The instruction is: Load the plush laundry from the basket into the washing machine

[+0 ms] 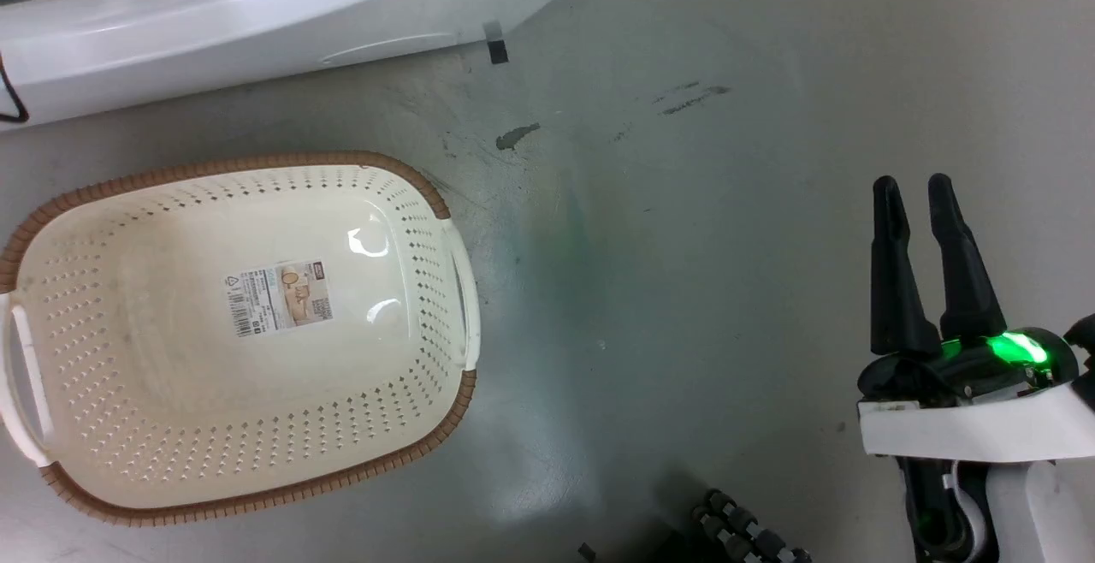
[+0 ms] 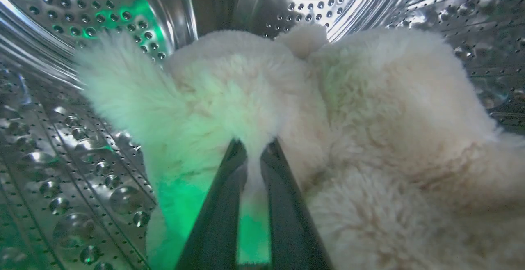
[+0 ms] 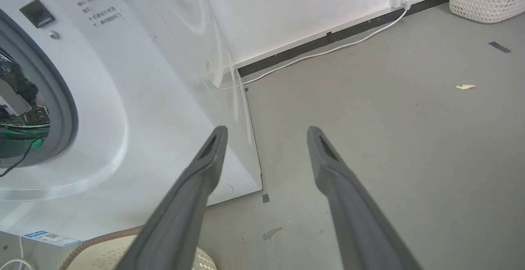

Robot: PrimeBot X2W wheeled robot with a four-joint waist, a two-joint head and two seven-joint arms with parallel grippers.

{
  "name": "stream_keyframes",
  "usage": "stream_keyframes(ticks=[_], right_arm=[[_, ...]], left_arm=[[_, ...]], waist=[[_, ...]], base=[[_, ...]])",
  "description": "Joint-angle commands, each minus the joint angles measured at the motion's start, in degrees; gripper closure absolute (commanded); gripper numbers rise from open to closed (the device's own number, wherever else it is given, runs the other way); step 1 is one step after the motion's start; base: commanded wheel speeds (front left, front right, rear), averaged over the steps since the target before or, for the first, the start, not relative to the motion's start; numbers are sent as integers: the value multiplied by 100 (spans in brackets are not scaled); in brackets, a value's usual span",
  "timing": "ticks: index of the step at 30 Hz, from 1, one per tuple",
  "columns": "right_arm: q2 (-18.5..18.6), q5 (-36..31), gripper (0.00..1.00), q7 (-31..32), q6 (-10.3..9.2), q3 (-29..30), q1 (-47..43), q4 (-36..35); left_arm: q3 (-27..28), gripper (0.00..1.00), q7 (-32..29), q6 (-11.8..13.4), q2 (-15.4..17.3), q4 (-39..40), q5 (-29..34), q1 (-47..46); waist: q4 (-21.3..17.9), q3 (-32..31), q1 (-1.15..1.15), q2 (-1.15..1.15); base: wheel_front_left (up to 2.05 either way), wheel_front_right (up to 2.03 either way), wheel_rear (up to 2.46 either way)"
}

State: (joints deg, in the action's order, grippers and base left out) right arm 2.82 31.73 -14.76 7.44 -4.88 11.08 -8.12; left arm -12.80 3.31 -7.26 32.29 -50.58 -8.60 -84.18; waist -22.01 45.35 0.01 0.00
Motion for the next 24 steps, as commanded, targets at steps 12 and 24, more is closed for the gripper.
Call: stream_keyframes(ticks=[12, 24], right_arm=[[6, -164, 0, -24, 5, 290, 121, 154], [6, -780, 0, -24, 5, 446, -348, 319]], left_arm=[[-448, 0, 659, -22, -152, -875, -331, 99], [-418, 0, 1165, -23, -926, -388, -915, 2225]], waist=[[214, -522, -1, 0], [941, -2389, -1, 0]], base=[[0, 0, 0], [0, 0, 0]])
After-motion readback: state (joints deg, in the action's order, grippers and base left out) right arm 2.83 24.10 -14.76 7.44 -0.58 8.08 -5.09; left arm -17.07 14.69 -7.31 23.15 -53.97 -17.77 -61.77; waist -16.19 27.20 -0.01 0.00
